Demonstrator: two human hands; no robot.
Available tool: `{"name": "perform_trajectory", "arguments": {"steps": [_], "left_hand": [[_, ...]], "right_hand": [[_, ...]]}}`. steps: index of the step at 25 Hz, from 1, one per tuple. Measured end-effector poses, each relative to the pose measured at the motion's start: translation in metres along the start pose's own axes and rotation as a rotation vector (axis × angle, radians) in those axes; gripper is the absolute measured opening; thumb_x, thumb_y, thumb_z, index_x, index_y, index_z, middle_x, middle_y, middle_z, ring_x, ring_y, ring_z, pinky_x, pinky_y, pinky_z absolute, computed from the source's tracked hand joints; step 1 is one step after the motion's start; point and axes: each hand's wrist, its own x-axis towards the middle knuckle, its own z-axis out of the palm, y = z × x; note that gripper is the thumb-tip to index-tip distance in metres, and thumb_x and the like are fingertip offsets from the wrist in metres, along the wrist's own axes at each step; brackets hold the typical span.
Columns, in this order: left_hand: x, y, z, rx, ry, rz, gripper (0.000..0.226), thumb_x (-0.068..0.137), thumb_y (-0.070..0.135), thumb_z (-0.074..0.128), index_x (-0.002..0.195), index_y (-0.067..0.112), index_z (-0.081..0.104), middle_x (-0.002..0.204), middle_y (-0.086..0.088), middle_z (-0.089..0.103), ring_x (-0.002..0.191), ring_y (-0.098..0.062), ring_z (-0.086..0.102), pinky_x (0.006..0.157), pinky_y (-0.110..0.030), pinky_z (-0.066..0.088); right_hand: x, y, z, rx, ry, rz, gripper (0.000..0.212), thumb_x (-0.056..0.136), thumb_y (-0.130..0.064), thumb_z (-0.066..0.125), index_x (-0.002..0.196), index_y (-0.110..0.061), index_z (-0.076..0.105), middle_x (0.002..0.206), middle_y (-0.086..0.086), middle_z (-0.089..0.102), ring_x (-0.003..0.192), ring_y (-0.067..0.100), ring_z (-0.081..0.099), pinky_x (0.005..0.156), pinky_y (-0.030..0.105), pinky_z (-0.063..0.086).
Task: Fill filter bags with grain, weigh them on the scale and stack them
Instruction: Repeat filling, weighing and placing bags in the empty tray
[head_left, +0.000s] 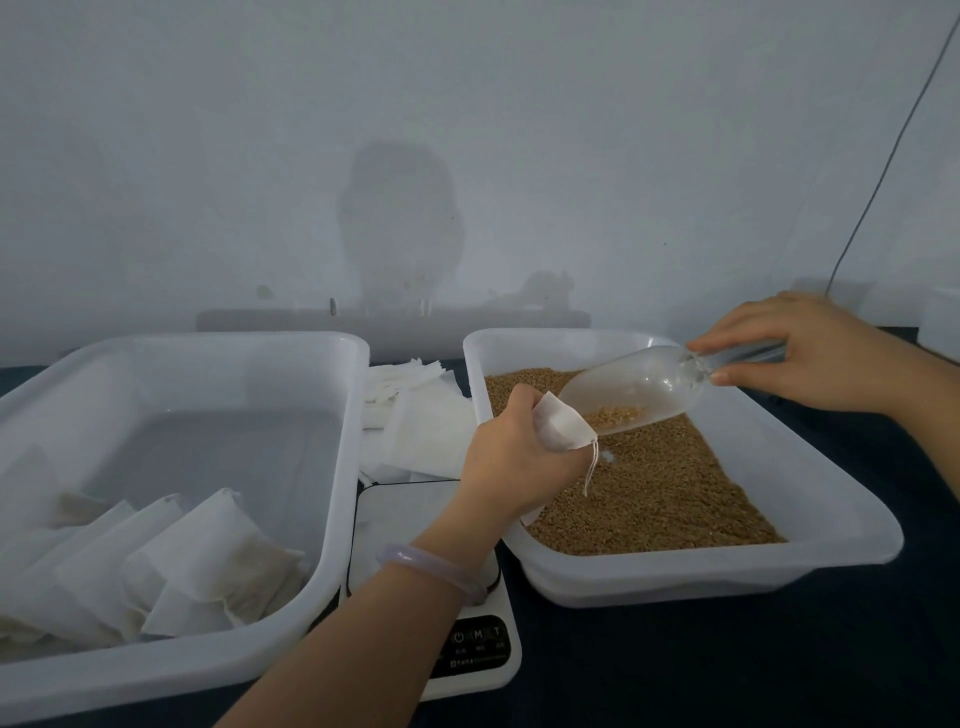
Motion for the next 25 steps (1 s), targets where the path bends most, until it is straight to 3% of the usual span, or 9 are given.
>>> {"name": "perform_trajectory", "arguments": {"steps": [8, 11, 13, 16, 20, 25], "left_hand": [[0.0, 0.001, -0.001, 0.009, -0.005, -0.007, 0.04, 0.073, 0.045, 0.07, 0.093, 0.029, 0.038, 0.082, 0.012, 0.055, 0.073, -0.011, 0.056, 0.052, -0.021, 0.038], [-0.001, 0.001, -0.001, 0.0, -0.009, -0.014, 0.04, 0.073, 0.045, 0.068, 0.092, 0.028, 0.038, 0.08, 0.012, 0.054, 0.076, -0.017, 0.058, 0.053, -0.024, 0.039], [-0.001, 0.002, -0.001, -0.009, -0.015, -0.026, 0.039, 0.072, 0.046, 0.067, 0.09, 0.028, 0.037, 0.08, 0.011, 0.053, 0.077, -0.019, 0.058, 0.055, -0.026, 0.039], [-0.002, 0.004, -0.002, -0.02, -0.018, -0.041, 0.037, 0.072, 0.045, 0.067, 0.089, 0.028, 0.038, 0.082, 0.008, 0.056, 0.076, -0.017, 0.059, 0.055, -0.027, 0.041], [-0.003, 0.003, -0.002, -0.032, -0.016, -0.054, 0.036, 0.075, 0.043, 0.066, 0.093, 0.027, 0.04, 0.083, 0.007, 0.057, 0.075, -0.015, 0.058, 0.055, -0.026, 0.041], [-0.004, 0.003, -0.003, -0.046, -0.011, -0.054, 0.034, 0.071, 0.046, 0.061, 0.09, 0.026, 0.041, 0.08, 0.008, 0.056, 0.071, -0.013, 0.057, 0.054, -0.027, 0.042]], "right_hand": [[0.001, -0.004, 0.0, -0.055, 0.054, -0.024, 0.029, 0.079, -0.028, 0.07, 0.101, -0.044, 0.059, 0.103, -0.02, 0.057, 0.105, 0.004, 0.045, 0.109, 0.028, 0.002], [0.001, -0.002, 0.003, -0.009, 0.027, 0.008, 0.029, 0.081, -0.026, 0.069, 0.104, -0.04, 0.061, 0.103, -0.019, 0.059, 0.103, 0.005, 0.05, 0.109, 0.032, 0.019], [-0.001, 0.002, 0.007, 0.083, -0.008, 0.075, 0.029, 0.082, -0.024, 0.069, 0.106, -0.038, 0.063, 0.102, -0.019, 0.06, 0.099, 0.004, 0.054, 0.097, 0.031, 0.035], [-0.009, 0.009, 0.028, 0.209, -0.079, 0.174, 0.027, 0.084, -0.024, 0.066, 0.106, -0.037, 0.061, 0.099, -0.025, 0.058, 0.093, -0.009, 0.052, 0.087, 0.024, 0.037], [-0.021, 0.017, 0.073, 0.293, -0.123, 0.237, 0.024, 0.087, -0.018, 0.062, 0.097, -0.04, 0.059, 0.094, -0.024, 0.061, 0.09, -0.008, 0.056, 0.07, 0.012, 0.041], [-0.022, 0.026, 0.113, 0.257, -0.217, 0.318, 0.019, 0.087, -0.022, 0.063, 0.104, -0.031, 0.059, 0.105, -0.014, 0.061, 0.099, 0.004, 0.057, 0.089, 0.023, 0.046]]}}
